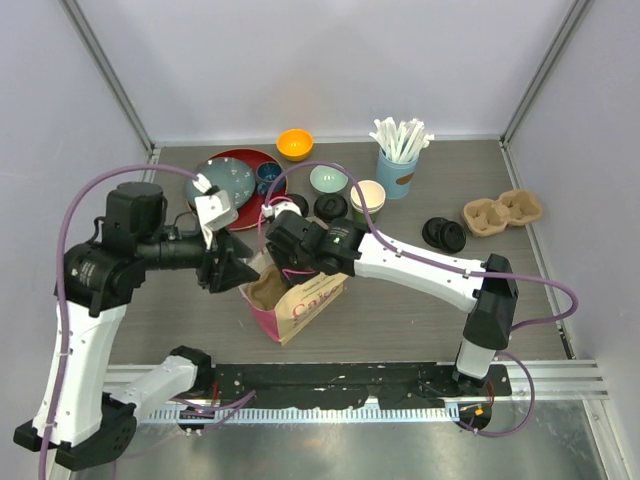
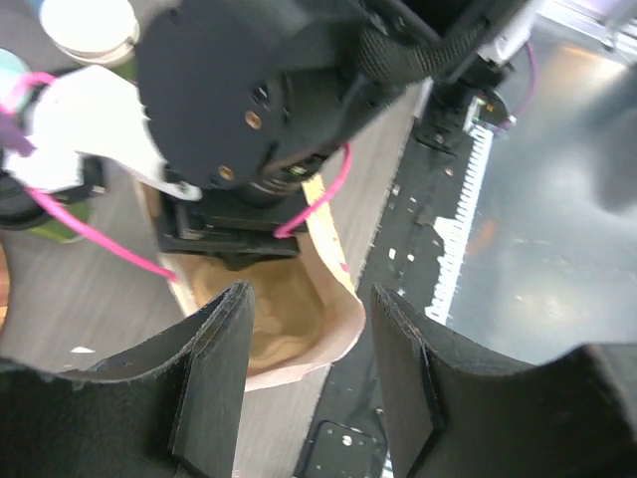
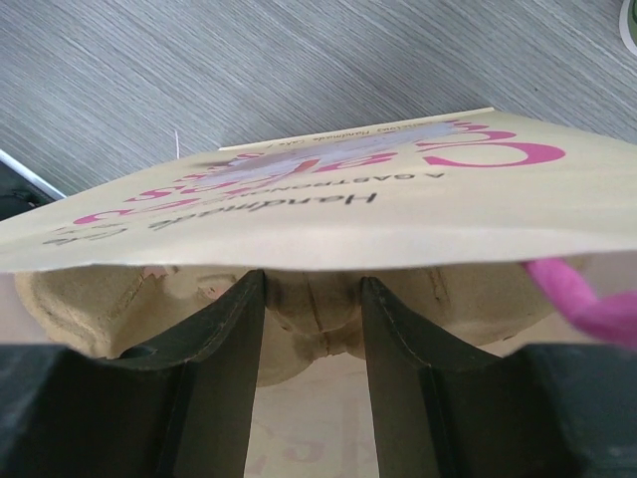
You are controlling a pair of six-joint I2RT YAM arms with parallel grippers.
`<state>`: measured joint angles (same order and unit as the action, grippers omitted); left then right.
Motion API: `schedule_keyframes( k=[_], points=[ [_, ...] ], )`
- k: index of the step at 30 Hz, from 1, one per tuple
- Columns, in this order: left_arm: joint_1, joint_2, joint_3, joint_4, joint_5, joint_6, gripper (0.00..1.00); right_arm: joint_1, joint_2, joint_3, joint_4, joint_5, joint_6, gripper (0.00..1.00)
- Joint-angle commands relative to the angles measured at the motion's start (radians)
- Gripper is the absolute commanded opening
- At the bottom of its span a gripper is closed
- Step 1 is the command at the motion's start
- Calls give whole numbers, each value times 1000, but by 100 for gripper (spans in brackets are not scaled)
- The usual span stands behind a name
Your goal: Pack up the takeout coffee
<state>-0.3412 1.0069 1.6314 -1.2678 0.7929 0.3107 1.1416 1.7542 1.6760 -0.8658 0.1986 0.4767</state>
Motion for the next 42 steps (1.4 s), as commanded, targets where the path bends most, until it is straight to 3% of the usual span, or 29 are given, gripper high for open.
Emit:
schedule_keyframes(
  k=[1, 10, 19, 23, 25, 28, 34, 42],
  points=[
    [-12, 6, -140, 153, 114, -94, 54, -8, -12, -7, 51, -44, 16, 1],
    [-87, 12, -260, 399, 3, -214, 55, -20, 8, 4, 65, -73, 33, 1],
    [-140, -1, -312, 404, 46, -174, 55, -31, 18, 17, 63, -83, 45, 1],
    [-171, 2, -341, 433, -75, -157, 55, -32, 31, 43, 57, -87, 46, 1],
    [-177, 6, -344, 438, -70, -150, 54, -31, 34, 47, 56, -87, 46, 1],
    [-189, 10, -346, 449, -63, -156, 47, -31, 36, 45, 57, -90, 48, 1],
    [-193, 12, -326, 407, 26, -176, 3, -36, 28, 44, 48, -80, 42, 1],
    [-208, 12, -289, 251, 216, -104, 0, -57, 25, 47, 47, -83, 36, 1]
  ],
)
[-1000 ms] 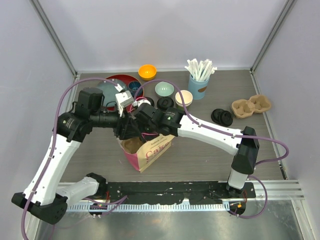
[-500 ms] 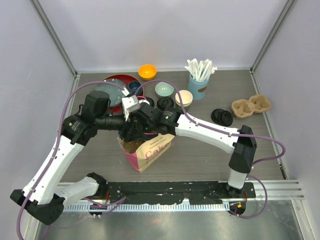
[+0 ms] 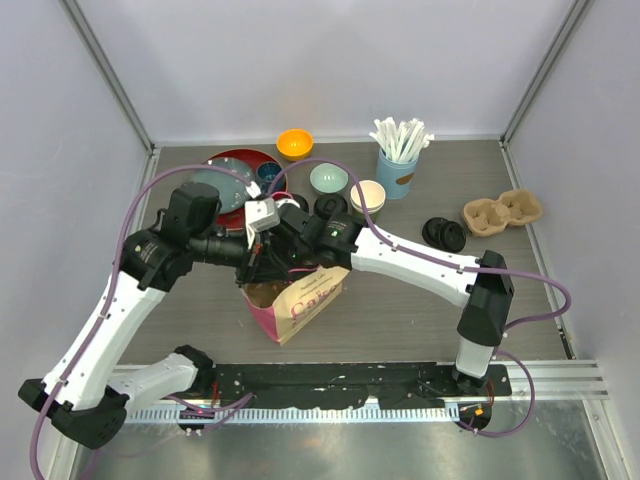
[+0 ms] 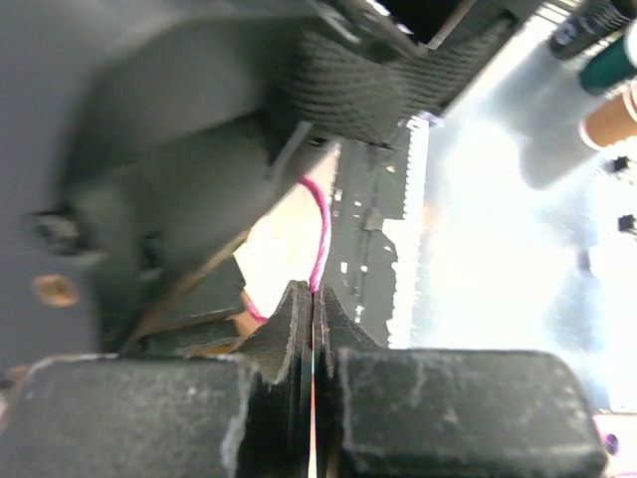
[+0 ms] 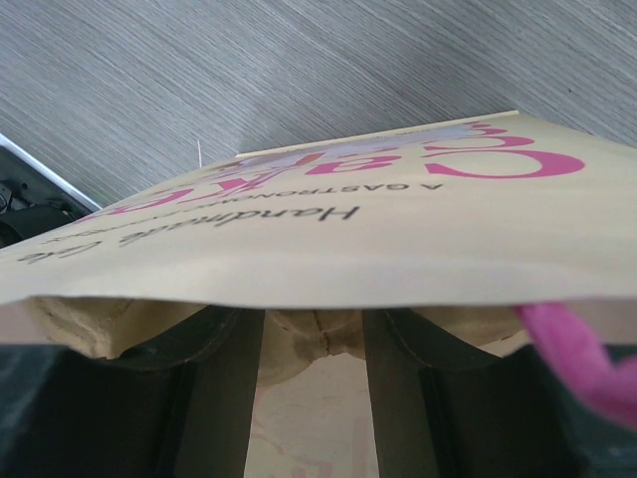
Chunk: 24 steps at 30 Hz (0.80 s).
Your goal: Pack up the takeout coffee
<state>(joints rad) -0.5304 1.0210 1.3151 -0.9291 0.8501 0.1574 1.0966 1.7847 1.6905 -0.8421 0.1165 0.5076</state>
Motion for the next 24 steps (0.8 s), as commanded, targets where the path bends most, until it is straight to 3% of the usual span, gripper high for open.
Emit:
schedule_keyframes(
  k=[1, 8, 24],
  points=[
    [-32, -4, 23, -102, 170, 71, 0, -15, -4, 35, 21, -1, 2, 1],
    [-88, 5, 26, -175, 188, 185, 0, -27, 24, 95, 18, -27, -3, 1],
    [-94, 22, -5, -175, 124, 225, 0, -29, 47, 179, -18, -92, 12, 1]
  ],
)
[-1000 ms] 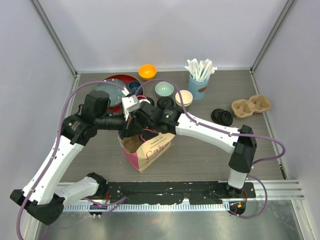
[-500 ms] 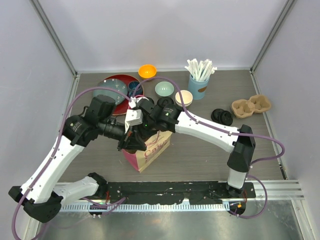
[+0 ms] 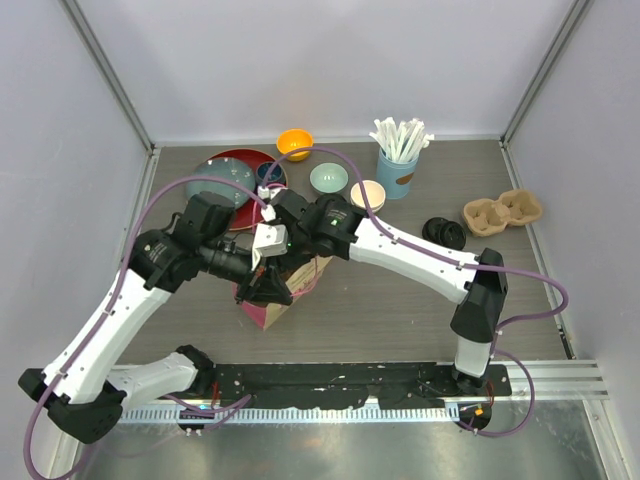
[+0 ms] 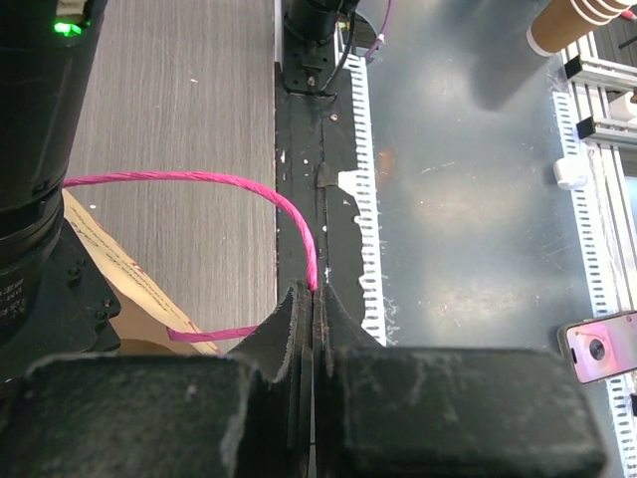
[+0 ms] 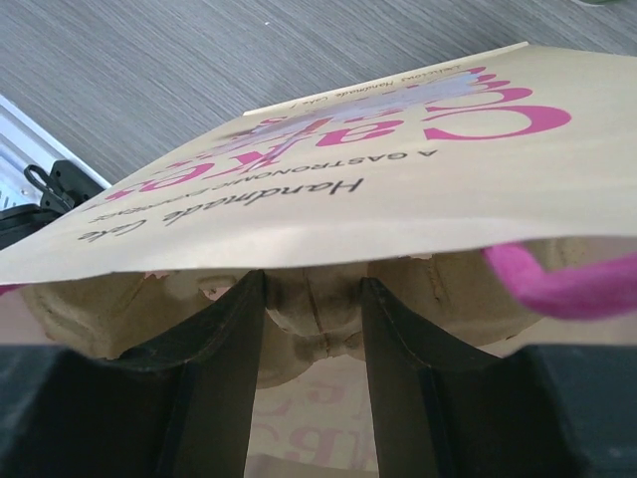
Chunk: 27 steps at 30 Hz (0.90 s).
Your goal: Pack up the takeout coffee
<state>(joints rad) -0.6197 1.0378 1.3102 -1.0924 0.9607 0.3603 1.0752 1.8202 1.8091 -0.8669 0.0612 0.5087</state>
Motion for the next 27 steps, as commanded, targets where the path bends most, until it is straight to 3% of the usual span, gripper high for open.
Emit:
schedule_keyframes(
  k=[1, 13, 17, 20, 22, 23, 24, 27],
  points=[
    [-5, 10, 3, -21, 33, 31, 0, -9, 20, 84, 6, -82, 13, 1],
    [-21, 16, 43, -199, 170, 227, 0, -58, 90, 182, -24, -143, 19, 1],
    [-21, -13, 61, -92, 119, 100, 0, -55, 111, 148, -41, -104, 11, 1],
    [-20, -24, 78, 31, -8, -73, 0, -41, 106, 95, -26, -83, 13, 1],
    [-20, -15, 104, 66, -144, -159, 9, -34, 103, 72, -23, -66, 13, 1],
    [-20, -12, 115, 65, -189, -175, 20, -32, 105, 68, -24, -66, 11, 1],
    [-20, -9, 147, 57, -230, -182, 40, -31, 106, 64, -26, -34, 7, 1],
    [-20, -5, 244, -55, -396, -149, 59, -23, 102, 49, -24, -29, 5, 1]
  ],
)
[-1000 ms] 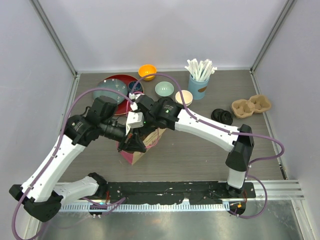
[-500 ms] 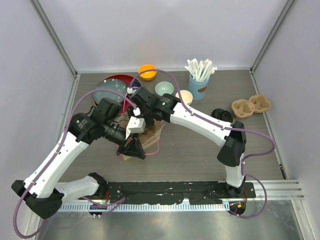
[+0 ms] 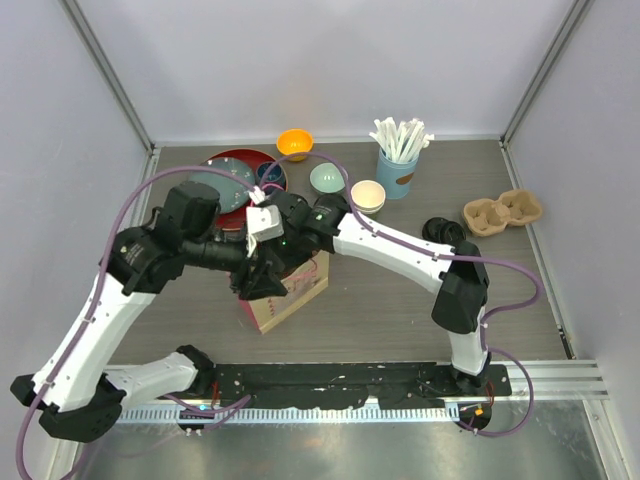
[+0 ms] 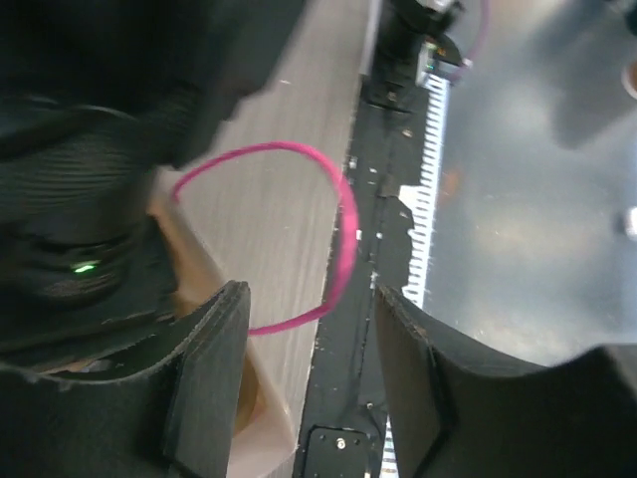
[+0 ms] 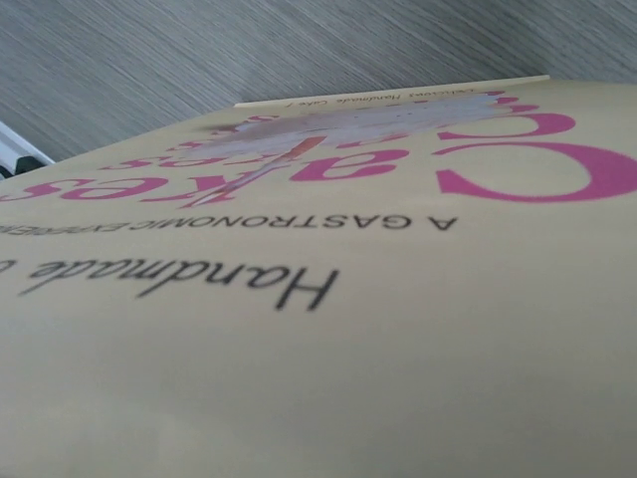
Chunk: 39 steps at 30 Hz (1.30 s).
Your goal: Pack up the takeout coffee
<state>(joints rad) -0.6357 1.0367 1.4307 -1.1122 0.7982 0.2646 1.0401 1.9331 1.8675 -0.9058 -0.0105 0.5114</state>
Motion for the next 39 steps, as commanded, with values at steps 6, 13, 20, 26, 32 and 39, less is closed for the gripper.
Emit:
schedule_keyframes(
  k=[6, 13, 20, 26, 32, 39],
  points=[
    [-4, -41, 119, -49, -833, -39, 60, 23, -17, -22, -1, 79, -11, 1],
    [-5, -17, -72, 41, -971, 24, 63, 40, -17, -16, -12, 101, -19, 1],
    [33, -3, -144, 135, -956, 50, 51, 43, -37, -39, -2, 101, -28, 1],
    [105, 2, -148, 101, -673, 45, 11, 46, -75, -103, 27, 104, -30, 1],
    [152, -1, -127, 74, -573, 19, 4, 44, -120, -159, 82, 98, -31, 1],
    [214, 20, -104, 84, -485, -22, 30, 49, -134, -171, 110, 86, -60, 1]
  ],
)
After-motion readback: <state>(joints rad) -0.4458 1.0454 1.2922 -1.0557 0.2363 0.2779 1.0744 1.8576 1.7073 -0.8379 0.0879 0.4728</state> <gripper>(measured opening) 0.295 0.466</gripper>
